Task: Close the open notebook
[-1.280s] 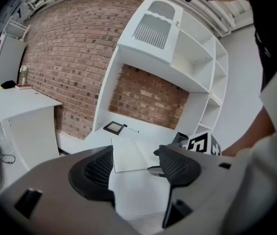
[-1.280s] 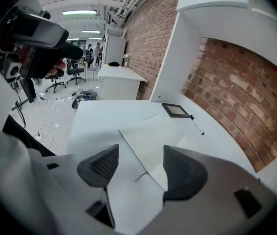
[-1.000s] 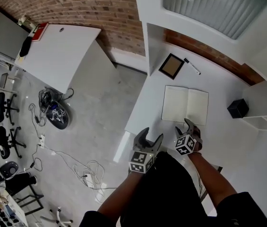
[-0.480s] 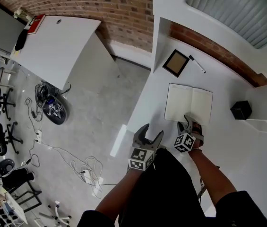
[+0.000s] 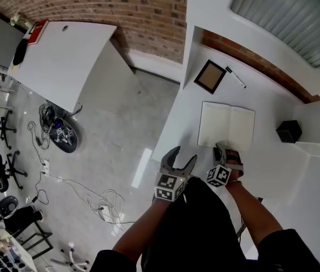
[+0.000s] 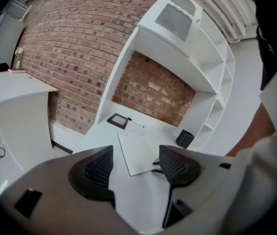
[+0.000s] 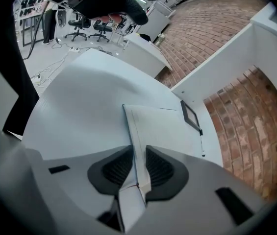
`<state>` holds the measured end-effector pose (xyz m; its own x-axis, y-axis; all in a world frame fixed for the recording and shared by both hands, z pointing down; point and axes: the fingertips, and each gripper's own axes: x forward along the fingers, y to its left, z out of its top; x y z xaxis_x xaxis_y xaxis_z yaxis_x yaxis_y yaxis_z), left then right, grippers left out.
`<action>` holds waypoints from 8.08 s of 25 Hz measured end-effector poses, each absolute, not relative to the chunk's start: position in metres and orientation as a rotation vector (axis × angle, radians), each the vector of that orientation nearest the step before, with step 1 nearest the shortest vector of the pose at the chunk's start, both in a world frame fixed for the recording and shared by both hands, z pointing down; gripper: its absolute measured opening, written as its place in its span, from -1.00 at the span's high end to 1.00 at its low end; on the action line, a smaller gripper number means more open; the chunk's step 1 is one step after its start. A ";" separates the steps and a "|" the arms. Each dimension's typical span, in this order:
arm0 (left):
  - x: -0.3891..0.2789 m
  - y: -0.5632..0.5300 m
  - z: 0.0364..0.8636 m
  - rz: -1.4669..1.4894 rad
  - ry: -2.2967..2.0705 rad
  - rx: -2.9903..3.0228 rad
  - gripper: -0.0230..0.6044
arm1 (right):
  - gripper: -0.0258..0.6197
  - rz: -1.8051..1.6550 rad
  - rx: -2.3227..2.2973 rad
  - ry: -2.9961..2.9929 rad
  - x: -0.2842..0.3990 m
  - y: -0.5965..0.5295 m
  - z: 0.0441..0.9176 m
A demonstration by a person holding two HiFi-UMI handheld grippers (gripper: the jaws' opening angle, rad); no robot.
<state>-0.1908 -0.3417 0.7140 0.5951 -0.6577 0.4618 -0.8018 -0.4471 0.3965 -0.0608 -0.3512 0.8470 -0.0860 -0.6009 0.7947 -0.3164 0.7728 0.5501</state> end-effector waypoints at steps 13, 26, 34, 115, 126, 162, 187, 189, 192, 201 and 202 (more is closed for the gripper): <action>-0.156 -0.351 0.772 0.338 -0.797 2.080 0.06 | 0.78 -0.125 0.853 -1.723 -0.059 -0.349 0.825; -0.119 -0.373 0.817 0.308 -0.572 1.883 0.06 | 0.79 -0.044 0.918 -1.708 -0.058 -0.352 0.822; -0.100 -0.370 0.815 0.356 -0.430 1.843 0.26 | 0.80 0.000 0.946 -1.715 -0.055 -0.355 0.817; 0.133 -0.334 0.779 0.729 -0.607 2.004 0.73 | 0.92 0.654 1.503 -1.964 0.198 -0.312 0.786; 0.159 -0.330 0.822 0.940 -0.556 2.025 0.68 | 0.92 0.800 1.596 -1.882 0.227 -0.295 0.801; 0.123 -0.262 0.701 0.540 -0.443 2.373 0.63 | 0.92 0.871 1.781 -1.999 0.217 -0.207 0.708; -0.146 -0.028 0.542 0.079 -1.005 2.479 0.89 | 0.92 0.679 1.905 -2.068 0.070 0.018 0.545; -0.146 -0.009 0.538 0.065 -1.026 2.478 0.89 | 0.92 0.644 1.910 -2.062 0.079 0.035 0.540; -0.139 0.014 0.530 0.048 -1.062 2.488 0.89 | 0.92 0.586 1.923 -2.066 0.097 0.053 0.532; -0.039 0.067 0.506 0.058 -1.209 2.495 0.89 | 0.92 0.445 1.968 -2.180 0.196 0.106 0.501; -0.023 0.072 0.504 0.058 -1.215 2.507 0.89 | 0.92 0.433 1.967 -2.187 0.210 0.114 0.500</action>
